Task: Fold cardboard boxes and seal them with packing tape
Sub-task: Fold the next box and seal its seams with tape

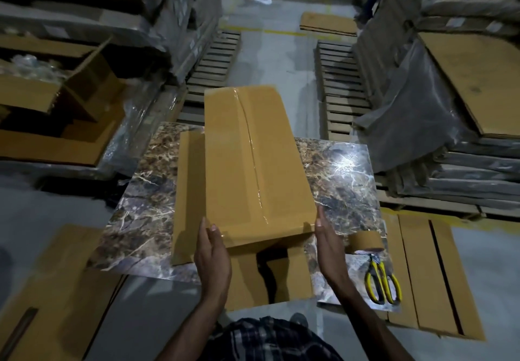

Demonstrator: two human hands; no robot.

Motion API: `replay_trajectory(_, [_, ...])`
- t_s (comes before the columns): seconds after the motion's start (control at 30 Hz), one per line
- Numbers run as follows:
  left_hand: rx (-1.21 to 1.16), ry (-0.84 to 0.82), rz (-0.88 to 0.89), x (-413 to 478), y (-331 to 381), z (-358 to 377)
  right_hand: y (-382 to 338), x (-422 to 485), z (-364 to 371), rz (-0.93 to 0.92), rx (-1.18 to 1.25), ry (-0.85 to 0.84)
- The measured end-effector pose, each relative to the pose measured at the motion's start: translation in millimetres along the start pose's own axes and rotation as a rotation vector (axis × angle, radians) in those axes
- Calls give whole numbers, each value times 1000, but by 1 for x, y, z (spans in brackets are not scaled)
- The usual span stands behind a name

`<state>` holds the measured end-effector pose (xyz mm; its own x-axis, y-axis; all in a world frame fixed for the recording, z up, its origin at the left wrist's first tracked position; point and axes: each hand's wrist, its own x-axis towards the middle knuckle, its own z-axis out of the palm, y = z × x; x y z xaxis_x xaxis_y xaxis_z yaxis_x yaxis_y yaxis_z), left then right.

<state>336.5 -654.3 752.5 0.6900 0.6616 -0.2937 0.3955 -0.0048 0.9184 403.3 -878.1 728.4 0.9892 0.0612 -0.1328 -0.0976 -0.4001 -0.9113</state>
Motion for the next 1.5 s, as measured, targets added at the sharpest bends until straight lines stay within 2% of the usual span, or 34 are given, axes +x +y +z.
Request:
replay_trajectory(0.1, [-230, 68, -87, -1, 3, 3, 5, -2, -2, -12, 73, -24])
replay_trajectory(0.2, [-255, 49, 43, -4, -7, -4, 16, 2, -18, -141, -44, -63])
replay_trajectory(0.27, [-83, 37, 237, -4, -18, -17, 18, 14, -35, -291, -214, -89])
replay_trajectory(0.33, [188, 48, 479, 3, -27, -31, 16, 27, -45, -434, -372, -121])
replay_trajectory(0.47, [719, 89, 886, 31, -30, -30, 7, 40, -40, -712, -685, -39])
replay_trajectory(0.53, [766, -5, 1040, 36, -25, -13, 3, 43, -29, -798, -767, -67])
replay_trajectory(0.6, [744, -154, 1154, 37, -20, 11, -4, 46, -10, -862, -772, -171])
replay_trajectory(0.67, [748, -241, 1182, 36, -15, 28, -11, 47, 6, -896, -720, -229])
replay_trajectory(0.77, [731, -243, 1182, 38, -9, 36, -17, 50, 11, -852, -630, -239])
replay_trajectory(0.9, [740, -277, 1276, 45, -13, 26, -16, 60, 2, -777, -635, -333])
replay_trajectory(1.1, [761, -256, 1303, 65, -28, -14, 1, 73, -35, -723, -594, -301])
replay_trajectory(1.27, [757, -248, 1242, 78, -35, -49, 10, 82, -59, -622, -503, -331])
replay_trajectory(1.5, [664, -235, 1193, 84, -42, -76, 6, 85, -69, -625, -476, -390])
